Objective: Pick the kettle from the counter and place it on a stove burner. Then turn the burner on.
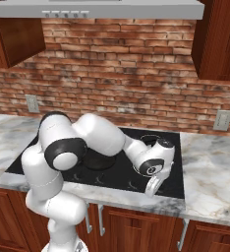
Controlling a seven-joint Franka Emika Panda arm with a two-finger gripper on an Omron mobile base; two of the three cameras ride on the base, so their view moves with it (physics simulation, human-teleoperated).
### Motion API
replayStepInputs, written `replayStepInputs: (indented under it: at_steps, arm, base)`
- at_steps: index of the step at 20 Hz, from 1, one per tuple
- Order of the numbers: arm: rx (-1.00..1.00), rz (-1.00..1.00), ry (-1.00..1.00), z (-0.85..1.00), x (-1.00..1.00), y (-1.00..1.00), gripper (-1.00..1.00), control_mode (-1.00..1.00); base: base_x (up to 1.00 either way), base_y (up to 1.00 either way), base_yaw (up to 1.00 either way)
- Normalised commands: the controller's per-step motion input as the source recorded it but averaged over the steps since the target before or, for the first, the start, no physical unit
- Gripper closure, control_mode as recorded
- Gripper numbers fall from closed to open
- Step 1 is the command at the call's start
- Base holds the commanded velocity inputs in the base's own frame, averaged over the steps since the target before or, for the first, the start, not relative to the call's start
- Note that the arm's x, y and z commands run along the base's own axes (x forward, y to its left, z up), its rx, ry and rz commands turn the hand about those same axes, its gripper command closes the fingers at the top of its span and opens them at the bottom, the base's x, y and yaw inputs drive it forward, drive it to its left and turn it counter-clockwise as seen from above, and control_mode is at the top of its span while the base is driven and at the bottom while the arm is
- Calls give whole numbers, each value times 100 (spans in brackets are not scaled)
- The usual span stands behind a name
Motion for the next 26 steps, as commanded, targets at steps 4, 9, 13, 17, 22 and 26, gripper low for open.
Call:
replayStepInputs:
  at_steps: [4, 9, 13, 17, 22, 26]
  arm:
    - [0, 0, -10, 100, -20, 0, -100, -100]
    - [0, 0, -14, 100, -21, 0, -100, -100]
    - [0, 0, -17, 100, -55, 0, -100, -100]
    - [-2, 0, -27, 100, -91, 0, -100, -100]
    - [-7, -2, -44, 100, -93, 5, -100, -100]
    - [0, 0, -6, 15, -10, 0, -100, -100]
  base:
    - [0, 0, 0]
    - [0, 0, 0]
    - [0, 0, 0]
    - [0, 0, 0]
    - [0, 0, 0]
    - [0, 0, 0]
